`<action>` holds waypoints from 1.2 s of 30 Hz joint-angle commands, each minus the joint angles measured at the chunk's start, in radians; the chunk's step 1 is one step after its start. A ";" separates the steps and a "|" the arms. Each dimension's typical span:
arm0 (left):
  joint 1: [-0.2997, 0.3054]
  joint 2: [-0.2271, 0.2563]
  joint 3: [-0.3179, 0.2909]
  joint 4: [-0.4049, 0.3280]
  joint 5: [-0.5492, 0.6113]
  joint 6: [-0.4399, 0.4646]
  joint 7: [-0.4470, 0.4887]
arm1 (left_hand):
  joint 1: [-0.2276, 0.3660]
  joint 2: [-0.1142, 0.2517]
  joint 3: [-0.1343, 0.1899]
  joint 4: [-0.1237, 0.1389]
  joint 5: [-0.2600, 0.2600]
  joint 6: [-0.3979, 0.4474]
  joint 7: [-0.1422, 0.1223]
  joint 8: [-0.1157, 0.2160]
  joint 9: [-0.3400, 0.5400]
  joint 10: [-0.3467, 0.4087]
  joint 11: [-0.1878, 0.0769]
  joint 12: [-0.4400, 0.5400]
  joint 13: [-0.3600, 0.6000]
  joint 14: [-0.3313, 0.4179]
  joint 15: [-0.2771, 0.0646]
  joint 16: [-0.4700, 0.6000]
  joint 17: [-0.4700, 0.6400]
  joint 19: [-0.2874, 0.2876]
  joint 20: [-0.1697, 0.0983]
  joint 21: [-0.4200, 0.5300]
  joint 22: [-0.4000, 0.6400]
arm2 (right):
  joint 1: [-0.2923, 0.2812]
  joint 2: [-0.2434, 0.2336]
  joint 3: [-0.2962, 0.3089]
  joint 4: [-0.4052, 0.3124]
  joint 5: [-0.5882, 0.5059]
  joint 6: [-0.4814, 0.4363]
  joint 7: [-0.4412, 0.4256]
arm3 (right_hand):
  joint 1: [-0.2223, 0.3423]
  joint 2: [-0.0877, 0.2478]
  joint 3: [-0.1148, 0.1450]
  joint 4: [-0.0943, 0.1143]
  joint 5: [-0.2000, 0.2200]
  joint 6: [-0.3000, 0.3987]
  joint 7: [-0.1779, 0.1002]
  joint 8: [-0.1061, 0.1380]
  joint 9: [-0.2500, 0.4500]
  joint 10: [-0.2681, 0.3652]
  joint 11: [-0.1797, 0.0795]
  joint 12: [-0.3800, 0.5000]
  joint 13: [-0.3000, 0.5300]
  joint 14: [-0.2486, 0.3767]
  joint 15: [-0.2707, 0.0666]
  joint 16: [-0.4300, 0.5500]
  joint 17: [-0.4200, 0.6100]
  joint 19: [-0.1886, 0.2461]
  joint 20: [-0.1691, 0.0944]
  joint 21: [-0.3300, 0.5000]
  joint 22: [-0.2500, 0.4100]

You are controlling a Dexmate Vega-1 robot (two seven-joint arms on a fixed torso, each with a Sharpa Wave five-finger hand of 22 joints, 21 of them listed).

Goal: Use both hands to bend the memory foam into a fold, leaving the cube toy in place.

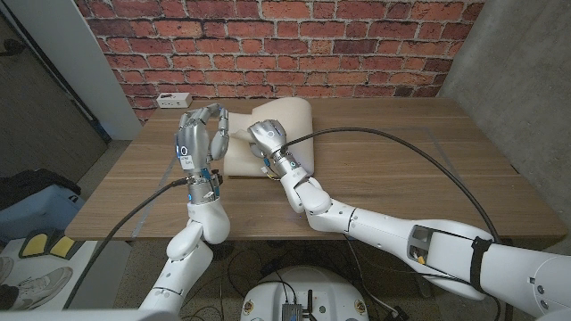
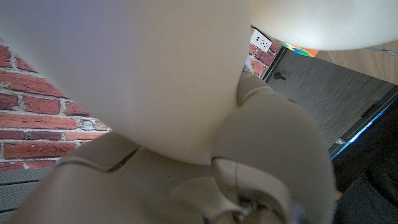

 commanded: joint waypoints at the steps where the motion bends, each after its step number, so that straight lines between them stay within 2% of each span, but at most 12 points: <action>1: 0.023 0.177 0.063 -0.089 -0.307 0.228 -0.194 | -0.025 0.009 0.024 0.002 0.013 -0.042 -0.003 -0.039 -0.024 -0.063 0.006 -0.066 -0.044 -0.057 0.004 -0.066 -0.059 -0.020 0.022 -0.021 -0.046 | 0.034 0.038 -0.063 0.053 -0.067 -0.034 0.076 | 0.005 -0.013 0.003 -0.005 0.006 0.030 -0.025 0.006 0.003 0.012 -0.012 -0.007 -0.010 0.035 -0.060 -0.002 0.005 0.000 -0.002 0.015 -0.001; 7: 0.022 0.221 0.088 -0.078 -0.371 0.238 -0.151 | -0.031 0.016 0.032 0.004 0.016 -0.051 0.004 -0.050 -0.032 -0.066 0.007 -0.081 -0.058 -0.063 0.012 -0.080 -0.077 -0.039 0.028 -0.032 -0.058 | 0.056 0.049 -0.055 0.076 -0.042 -0.048 0.145 | 0.005 -0.016 0.002 -0.005 0.007 0.033 -0.026 0.002 0.002 0.017 -0.012 -0.009 -0.014 0.037 -0.061 -0.004 0.008 -0.003 -0.008 0.021 -0.003; 11: 0.020 0.251 0.107 -0.076 -0.393 0.241 -0.132 | -0.036 0.014 0.030 0.006 0.015 -0.053 0.005 -0.054 -0.034 -0.064 0.011 -0.086 -0.063 -0.060 0.011 -0.082 -0.083 -0.033 0.030 -0.031 -0.063 | 0.073 0.062 -0.047 0.096 -0.026 -0.074 0.185 | 0.006 -0.014 0.003 -0.004 0.008 0.031 -0.025 -0.002 0.001 0.017 -0.012 -0.009 -0.013 0.036 -0.062 -0.006 0.010 -0.006 -0.006 0.025 -0.003; 16: 0.017 0.278 0.123 -0.081 -0.414 0.256 -0.115 | -0.047 0.007 0.025 0.009 0.013 -0.050 0.008 -0.057 -0.038 -0.060 0.012 -0.092 -0.071 -0.056 0.011 -0.086 -0.091 -0.021 0.042 -0.029 -0.069 | 0.101 0.075 -0.065 0.122 -0.028 -0.110 0.245 | 0.006 -0.013 0.001 -0.003 0.008 0.028 -0.018 -0.007 0.001 0.016 -0.014 -0.009 -0.010 0.039 -0.061 -0.005 0.015 -0.009 -0.005 0.030 -0.004; 19: 0.020 0.290 0.124 -0.099 -0.431 0.292 -0.129 | -0.058 -0.008 0.015 0.010 0.010 -0.046 0.010 -0.058 -0.041 -0.058 0.009 -0.097 -0.076 -0.052 0.010 -0.088 -0.097 -0.015 0.044 -0.030 -0.073 | 0.114 0.075 -0.083 0.131 -0.034 -0.122 0.272 | 0.006 -0.013 0.001 -0.003 0.008 0.029 -0.018 -0.008 0.001 0.016 -0.013 -0.009 -0.008 0.037 -0.061 -0.006 0.018 -0.009 -0.005 0.033 -0.005; 21: 0.024 0.305 0.122 -0.123 -0.447 0.338 -0.169 | -0.084 -0.034 -0.007 0.013 0.003 -0.046 0.015 -0.064 -0.045 -0.067 0.013 -0.113 -0.087 -0.072 0.021 -0.103 -0.110 -0.021 0.048 -0.038 -0.081 | 0.120 0.074 -0.095 0.136 -0.037 -0.127 0.288 | 0.006 -0.013 0.000 -0.003 0.008 0.030 -0.019 -0.009 0.001 0.015 -0.011 -0.009 -0.008 0.037 -0.061 -0.006 0.019 -0.011 -0.004 0.034 -0.005; 23: 0.027 0.324 0.120 -0.142 -0.469 0.375 -0.214 | -0.115 -0.053 -0.027 0.022 -0.001 -0.078 0.014 -0.086 -0.053 -0.102 0.022 -0.145 -0.105 -0.112 0.031 -0.131 -0.132 -0.054 0.052 -0.061 -0.088 | 0.122 0.073 -0.105 0.140 -0.041 -0.130 0.294 | 0.006 -0.012 0.000 -0.002 0.008 0.029 -0.020 -0.010 0.000 0.015 -0.012 -0.010 -0.007 0.036 -0.061 -0.006 0.021 -0.012 -0.004 0.036 -0.005; 24: 0.026 0.330 0.121 -0.150 -0.475 0.397 -0.229 | -0.138 -0.066 -0.042 0.027 -0.005 -0.087 0.016 -0.098 -0.060 -0.125 0.038 -0.168 -0.119 -0.140 0.041 -0.153 -0.150 -0.081 0.057 -0.080 -0.090 | 0.124 0.071 -0.111 0.140 -0.045 -0.130 0.295 | 0.006 -0.012 0.000 -0.002 0.008 0.029 -0.021 -0.011 0.000 0.015 -0.013 -0.010 -0.008 0.036 -0.061 -0.006 0.021 -0.012 -0.004 0.037 -0.005; 28: 0.016 0.362 0.124 -0.169 -0.502 0.453 -0.288 | -0.176 -0.086 -0.064 0.032 -0.011 -0.133 0.024 -0.140 -0.079 -0.177 0.041 -0.222 -0.154 -0.220 0.058 -0.209 -0.196 -0.148 0.056 -0.131 -0.092 | 0.127 0.068 -0.135 0.141 -0.060 -0.131 0.302 | 0.006 -0.012 -0.001 -0.002 0.008 0.031 -0.021 -0.012 0.000 0.014 -0.013 -0.011 -0.007 0.035 -0.061 -0.007 0.024 -0.014 -0.003 0.040 -0.006; 32: 0.001 0.376 0.130 -0.173 -0.520 0.497 -0.308 | -0.189 -0.093 -0.073 0.036 -0.014 -0.149 0.019 -0.156 -0.085 -0.200 0.052 -0.244 -0.169 -0.248 0.058 -0.229 -0.211 -0.174 0.057 -0.150 -0.092 | 0.131 0.064 -0.154 0.142 -0.072 -0.123 0.313 | 0.006 -0.013 -0.001 -0.002 0.008 0.030 -0.024 -0.015 0.000 0.016 -0.012 -0.012 -0.008 0.034 -0.061 -0.009 0.026 -0.015 -0.004 0.044 -0.006; 36: -0.011 0.390 0.130 -0.172 -0.548 0.533 -0.328 | -0.194 -0.095 -0.076 0.037 -0.014 -0.155 0.020 -0.162 -0.086 -0.199 0.050 -0.248 -0.174 -0.250 0.062 -0.233 -0.217 -0.177 0.059 -0.156 -0.092 | 0.137 0.054 -0.167 0.131 -0.084 -0.114 0.335 | 0.005 -0.011 -0.001 -0.001 0.008 0.034 -0.023 -0.016 0.000 0.014 -0.012 -0.013 -0.006 0.034 -0.061 -0.011 0.028 -0.021 -0.005 0.047 -0.007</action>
